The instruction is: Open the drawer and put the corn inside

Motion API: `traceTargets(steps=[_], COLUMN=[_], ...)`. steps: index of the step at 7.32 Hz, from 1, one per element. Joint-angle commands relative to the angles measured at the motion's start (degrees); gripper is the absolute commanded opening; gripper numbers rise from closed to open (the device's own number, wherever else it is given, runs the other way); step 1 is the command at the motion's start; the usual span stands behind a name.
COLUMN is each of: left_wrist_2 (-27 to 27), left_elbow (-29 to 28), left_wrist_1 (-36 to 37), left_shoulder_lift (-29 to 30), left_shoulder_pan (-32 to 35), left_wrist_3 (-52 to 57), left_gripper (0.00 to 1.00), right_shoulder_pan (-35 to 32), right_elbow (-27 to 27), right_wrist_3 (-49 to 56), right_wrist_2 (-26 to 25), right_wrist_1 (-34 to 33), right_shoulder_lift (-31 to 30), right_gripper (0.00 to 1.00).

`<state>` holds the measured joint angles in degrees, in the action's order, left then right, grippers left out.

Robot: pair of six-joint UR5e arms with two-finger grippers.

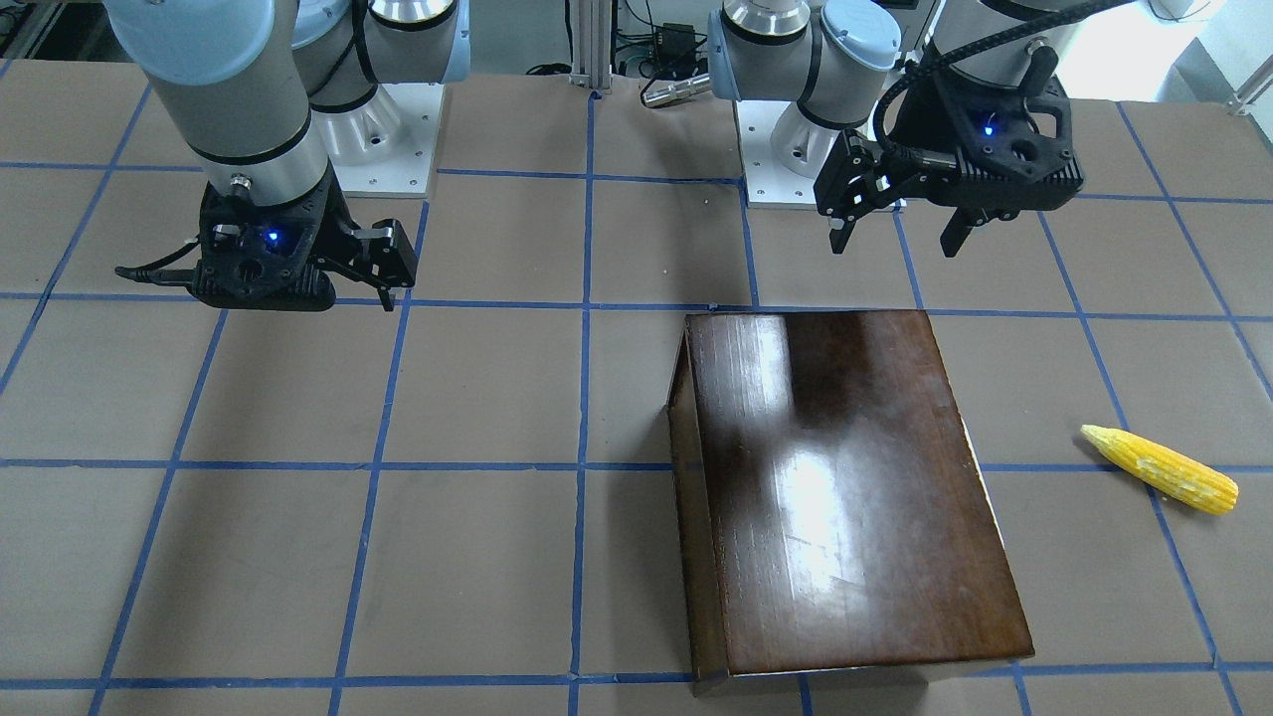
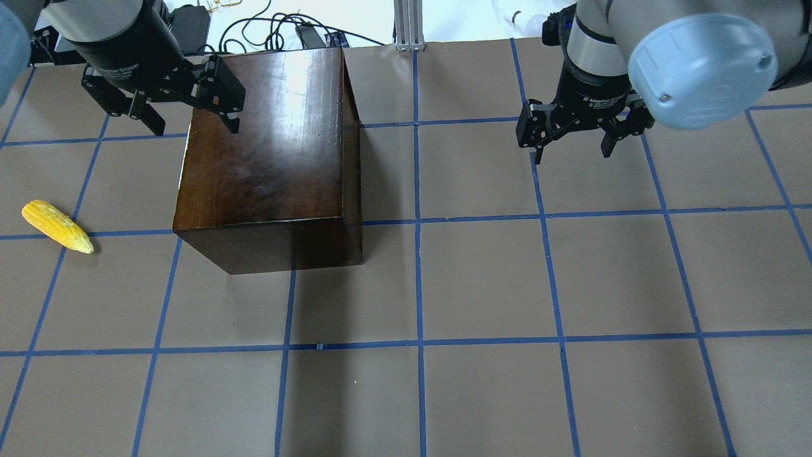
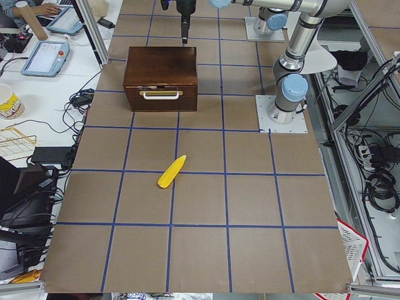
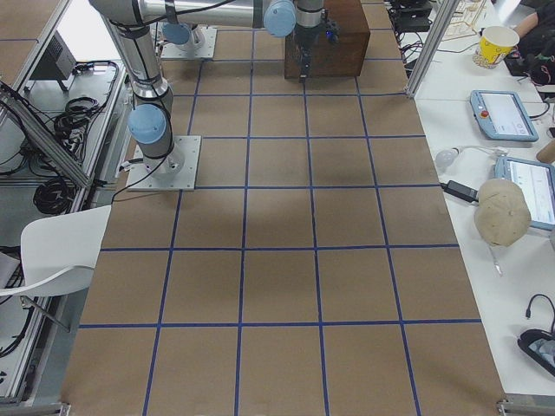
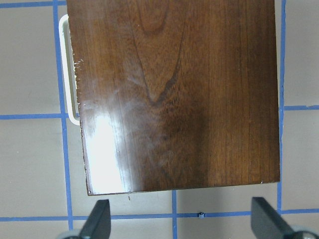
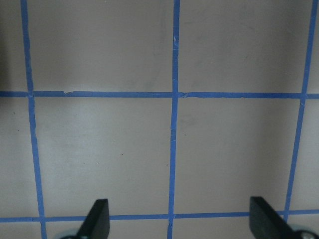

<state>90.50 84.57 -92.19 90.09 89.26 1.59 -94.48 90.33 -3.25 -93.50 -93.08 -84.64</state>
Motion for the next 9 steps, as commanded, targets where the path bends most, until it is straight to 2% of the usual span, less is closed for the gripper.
traceTargets(steps=[1, 5, 9], left_wrist_2=[0.6, 0.9, 0.0], left_elbow=[1.8, 2.1, 2.5], left_wrist_1=[0.8, 0.6, 2.9], left_shoulder_lift=[-0.2, -1.5, -0.4], left_shoulder_pan=[0.0, 0.0, 0.0], left_wrist_3=[-0.5, -2.5, -5.4], left_gripper=[1.0, 1.0, 1.0], right_shoulder_pan=[0.0, 0.0, 0.0], right_elbow=[0.0, 0.0, 0.0], right_wrist_3=[0.0, 0.0, 0.0], right_wrist_2=[0.0, 0.0, 0.0], right_wrist_1=[0.0, 0.0, 0.0], right_shoulder_lift=[0.0, 0.0, 0.0], right_gripper=[1.0, 1.0, 1.0])
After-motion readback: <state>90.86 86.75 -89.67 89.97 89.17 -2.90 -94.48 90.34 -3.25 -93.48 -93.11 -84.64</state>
